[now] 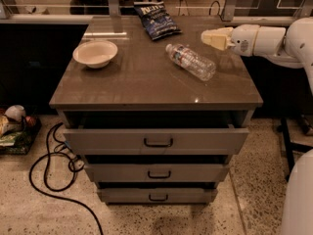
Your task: Place water bottle into paper bowl
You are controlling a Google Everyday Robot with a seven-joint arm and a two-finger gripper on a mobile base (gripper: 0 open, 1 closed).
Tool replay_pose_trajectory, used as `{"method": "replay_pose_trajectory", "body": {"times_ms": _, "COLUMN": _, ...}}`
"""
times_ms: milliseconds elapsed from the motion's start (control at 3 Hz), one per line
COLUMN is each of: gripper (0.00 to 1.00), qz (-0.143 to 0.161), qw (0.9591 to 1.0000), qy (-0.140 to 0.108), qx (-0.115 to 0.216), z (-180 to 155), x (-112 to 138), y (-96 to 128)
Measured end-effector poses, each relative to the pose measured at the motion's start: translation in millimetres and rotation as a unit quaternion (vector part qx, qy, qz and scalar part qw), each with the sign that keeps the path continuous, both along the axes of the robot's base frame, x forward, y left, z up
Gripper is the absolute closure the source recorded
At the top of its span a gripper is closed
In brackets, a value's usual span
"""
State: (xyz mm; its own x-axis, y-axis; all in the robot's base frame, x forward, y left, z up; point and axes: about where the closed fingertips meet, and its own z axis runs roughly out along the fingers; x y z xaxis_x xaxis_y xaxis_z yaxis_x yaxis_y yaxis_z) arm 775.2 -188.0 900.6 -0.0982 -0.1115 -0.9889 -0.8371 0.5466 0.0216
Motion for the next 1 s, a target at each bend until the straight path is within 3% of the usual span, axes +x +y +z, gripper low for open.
{"method": "replay_pose_trajectory", "body": {"times_ms": 667, "gripper": 0.00, "qz": 0.005, "qw": 1.0000, "qy": 0.001, "qx": 0.001, "z": -1.6, "x": 1.3, "y": 6.8}}
{"method": "replay_pose_trajectory", "body": {"times_ms": 1000, "gripper": 0.00, "qz": 0.005, "qw": 1.0000, "qy": 0.001, "qx": 0.001, "z": -1.7, "x": 1.4, "y": 7.3}}
